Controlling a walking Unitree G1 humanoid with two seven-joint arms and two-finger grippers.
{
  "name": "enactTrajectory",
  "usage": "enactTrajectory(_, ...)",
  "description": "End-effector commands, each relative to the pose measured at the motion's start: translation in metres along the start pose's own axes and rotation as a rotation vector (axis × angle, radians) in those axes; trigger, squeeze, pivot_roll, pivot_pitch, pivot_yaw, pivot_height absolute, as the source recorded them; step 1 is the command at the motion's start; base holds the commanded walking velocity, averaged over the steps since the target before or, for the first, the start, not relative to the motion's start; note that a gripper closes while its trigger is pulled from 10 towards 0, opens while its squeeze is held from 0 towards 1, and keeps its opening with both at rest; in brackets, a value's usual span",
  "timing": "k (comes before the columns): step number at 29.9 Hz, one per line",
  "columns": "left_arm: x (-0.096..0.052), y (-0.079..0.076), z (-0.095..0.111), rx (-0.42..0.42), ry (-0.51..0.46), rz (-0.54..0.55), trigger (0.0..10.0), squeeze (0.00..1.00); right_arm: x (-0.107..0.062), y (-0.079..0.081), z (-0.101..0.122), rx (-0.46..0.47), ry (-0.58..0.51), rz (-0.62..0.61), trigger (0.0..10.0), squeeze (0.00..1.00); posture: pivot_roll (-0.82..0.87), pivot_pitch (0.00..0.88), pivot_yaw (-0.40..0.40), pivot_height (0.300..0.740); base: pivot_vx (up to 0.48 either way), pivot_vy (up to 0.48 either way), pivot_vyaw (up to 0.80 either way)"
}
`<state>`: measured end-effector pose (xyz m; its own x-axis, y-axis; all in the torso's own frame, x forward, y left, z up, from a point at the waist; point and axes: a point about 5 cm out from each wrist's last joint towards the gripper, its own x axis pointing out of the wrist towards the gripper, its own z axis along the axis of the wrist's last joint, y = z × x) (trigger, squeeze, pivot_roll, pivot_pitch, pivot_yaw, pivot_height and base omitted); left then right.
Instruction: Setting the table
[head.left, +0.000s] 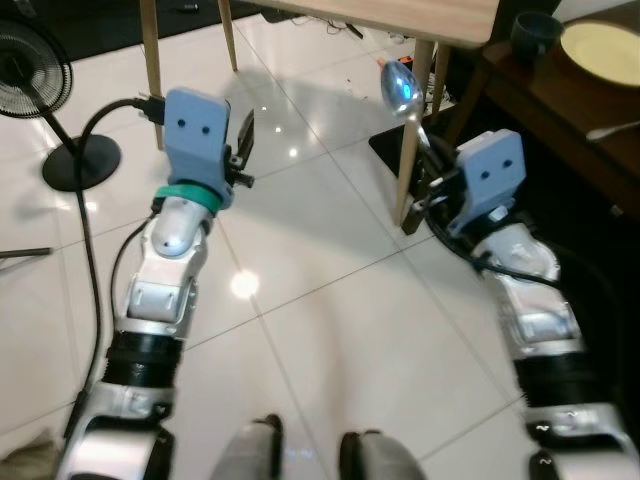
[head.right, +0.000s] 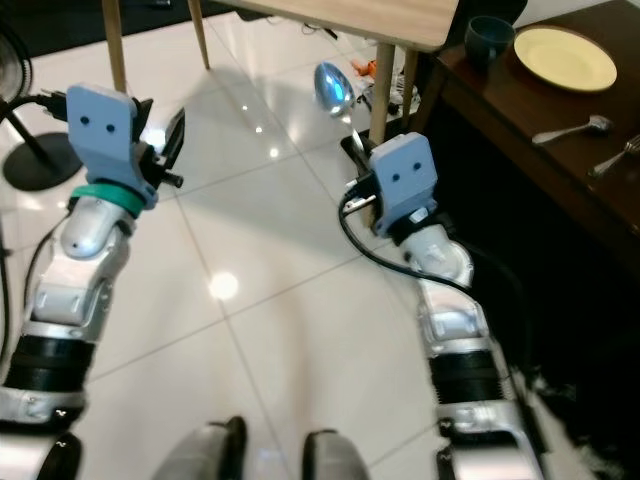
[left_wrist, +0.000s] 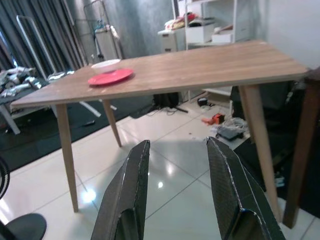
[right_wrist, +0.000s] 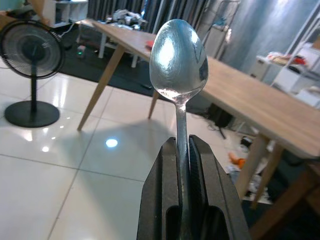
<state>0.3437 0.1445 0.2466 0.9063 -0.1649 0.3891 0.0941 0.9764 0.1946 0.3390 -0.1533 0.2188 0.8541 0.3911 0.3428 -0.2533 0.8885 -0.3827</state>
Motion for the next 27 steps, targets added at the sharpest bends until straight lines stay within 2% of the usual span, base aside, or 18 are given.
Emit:
enactTrajectory(1,-0.003,-0.004,-0.005,-0.013,0.019,-0.006,10.0,0.00,-0.002,-0.004,-0.005,-0.008,0.012,-0.007,10.0,0.00,0.01,0.142,0.071,0.740,0.424,0.000,0.00)
enactTrajectory(8,-0.003,-0.002,-0.005,-0.018,0.017,0.004,10.0,0.00,0.001,0.003,-0.004,0.021,-0.001,-0.010,10.0,0.00,0.01,0.145,0.069,0.740,0.420,0.000,0.00)
enactTrajectory(27,-0.001,-0.003,-0.004,-0.022,0.014,0.005,10.0,0.00,0.006,0.012,-0.001,0.047,-0.026,0.013,10.0,0.00,0.01,0.146,0.074,0.740,0.418,0.000,0.76)
